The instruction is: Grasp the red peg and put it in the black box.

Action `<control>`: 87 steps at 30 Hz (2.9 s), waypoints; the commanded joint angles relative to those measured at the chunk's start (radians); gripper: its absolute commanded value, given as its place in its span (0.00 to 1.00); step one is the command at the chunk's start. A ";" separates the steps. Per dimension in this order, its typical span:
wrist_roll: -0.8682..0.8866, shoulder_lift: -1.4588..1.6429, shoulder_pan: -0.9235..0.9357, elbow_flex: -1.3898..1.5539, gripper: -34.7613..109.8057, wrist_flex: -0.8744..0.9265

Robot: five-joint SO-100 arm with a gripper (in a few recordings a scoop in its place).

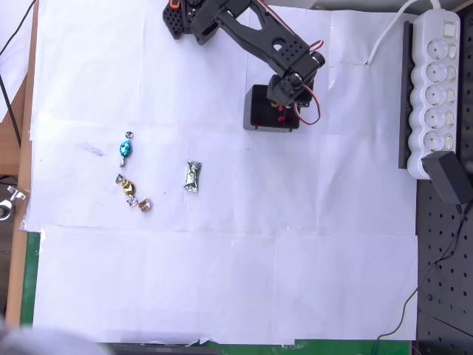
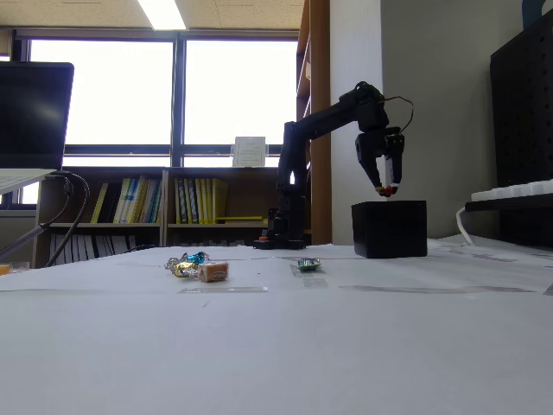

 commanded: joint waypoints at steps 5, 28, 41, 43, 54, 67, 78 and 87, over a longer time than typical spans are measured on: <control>-0.051 -0.011 0.031 0.031 0.49 0.034; -0.023 -0.114 0.081 0.020 0.24 0.100; -0.402 -0.793 0.325 -0.311 0.24 0.058; -0.463 -0.877 0.385 -0.439 0.24 -0.071; -0.765 -1.388 0.598 -1.404 0.24 -0.779; -0.905 -1.809 0.703 -1.968 0.24 -0.739; -0.845 -1.944 0.684 -1.968 0.24 -0.207; -0.831 -1.944 0.695 -1.968 0.24 -0.100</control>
